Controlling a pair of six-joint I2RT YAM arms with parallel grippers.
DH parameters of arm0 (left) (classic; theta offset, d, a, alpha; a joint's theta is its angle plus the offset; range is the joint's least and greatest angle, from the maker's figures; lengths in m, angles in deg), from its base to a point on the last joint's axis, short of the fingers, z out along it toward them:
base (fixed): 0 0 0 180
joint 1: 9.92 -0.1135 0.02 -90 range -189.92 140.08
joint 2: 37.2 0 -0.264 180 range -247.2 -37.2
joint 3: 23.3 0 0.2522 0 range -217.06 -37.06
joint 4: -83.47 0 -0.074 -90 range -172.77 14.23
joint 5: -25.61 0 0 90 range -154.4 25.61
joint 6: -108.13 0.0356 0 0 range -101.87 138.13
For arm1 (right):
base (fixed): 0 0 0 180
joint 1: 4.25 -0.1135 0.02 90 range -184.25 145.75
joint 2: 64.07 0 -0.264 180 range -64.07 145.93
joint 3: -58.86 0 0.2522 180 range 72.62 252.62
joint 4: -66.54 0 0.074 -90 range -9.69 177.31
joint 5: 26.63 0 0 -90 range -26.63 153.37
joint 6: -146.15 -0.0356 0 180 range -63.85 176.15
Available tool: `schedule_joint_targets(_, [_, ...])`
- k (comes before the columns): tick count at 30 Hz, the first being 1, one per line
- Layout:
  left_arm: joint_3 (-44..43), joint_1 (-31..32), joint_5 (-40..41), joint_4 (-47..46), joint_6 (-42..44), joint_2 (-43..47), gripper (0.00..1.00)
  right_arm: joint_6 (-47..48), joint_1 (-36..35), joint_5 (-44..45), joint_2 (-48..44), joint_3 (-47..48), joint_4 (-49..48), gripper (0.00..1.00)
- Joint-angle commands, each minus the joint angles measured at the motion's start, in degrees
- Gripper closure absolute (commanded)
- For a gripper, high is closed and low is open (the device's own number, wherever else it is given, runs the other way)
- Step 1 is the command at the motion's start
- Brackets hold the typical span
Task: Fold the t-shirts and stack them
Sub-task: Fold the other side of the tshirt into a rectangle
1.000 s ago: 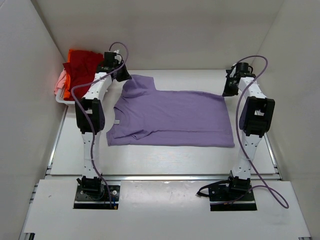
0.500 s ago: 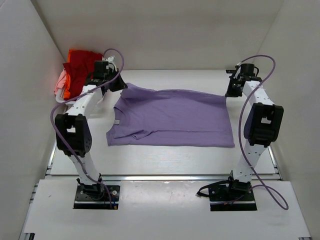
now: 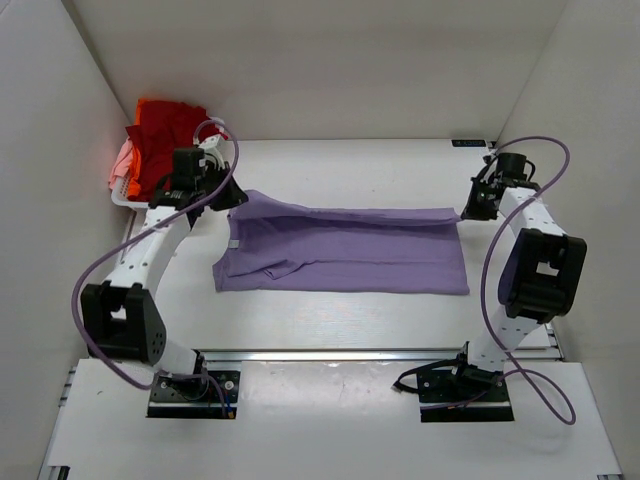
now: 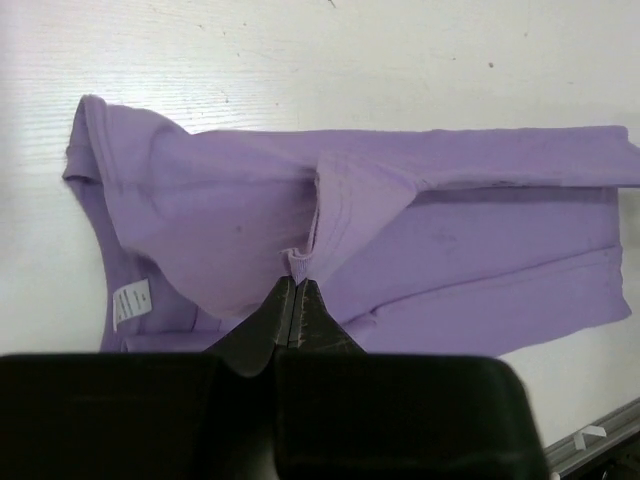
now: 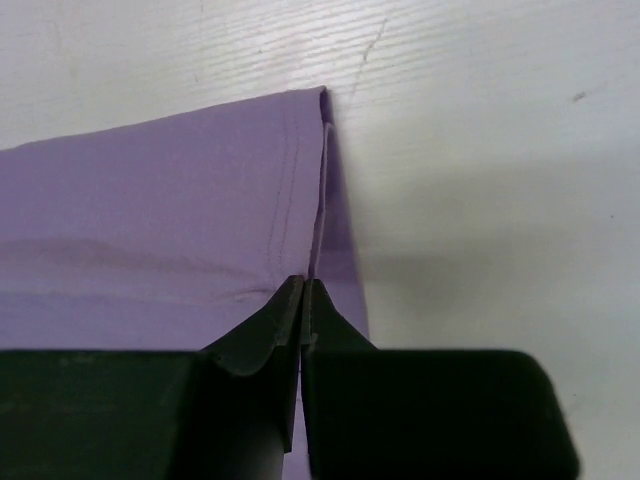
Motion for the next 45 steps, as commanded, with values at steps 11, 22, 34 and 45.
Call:
schedule_joint_targets(11, [12.7, 0.0, -0.1, 3.1, 1.1, 13.7, 1.0, 1.7, 0.1, -0.8, -7.7, -8.8, -3.8, 1.0])
schedule_joint_targets(22, [18.5, -0.2, 0.6, 4.7, 1.1, 18.9, 1.0, 1.9, 1.3, -0.3, -12.0, -16.3, -4.7, 1.0])
schedule_joint_targets(34, [21.4, 0.1, 0.3, 4.8, 1.4, 20.8, 1.0, 2.2, 4.3, 0.9, -14.8, -21.2, -5.0, 1.0])
schedule_joint_targets(45, [23.4, -0.7, 1.3, 4.8, 1.8, 20.5, 1.0, 2.3, 3.9, 1.1, -12.3, -19.0, -2.5, 1.0])
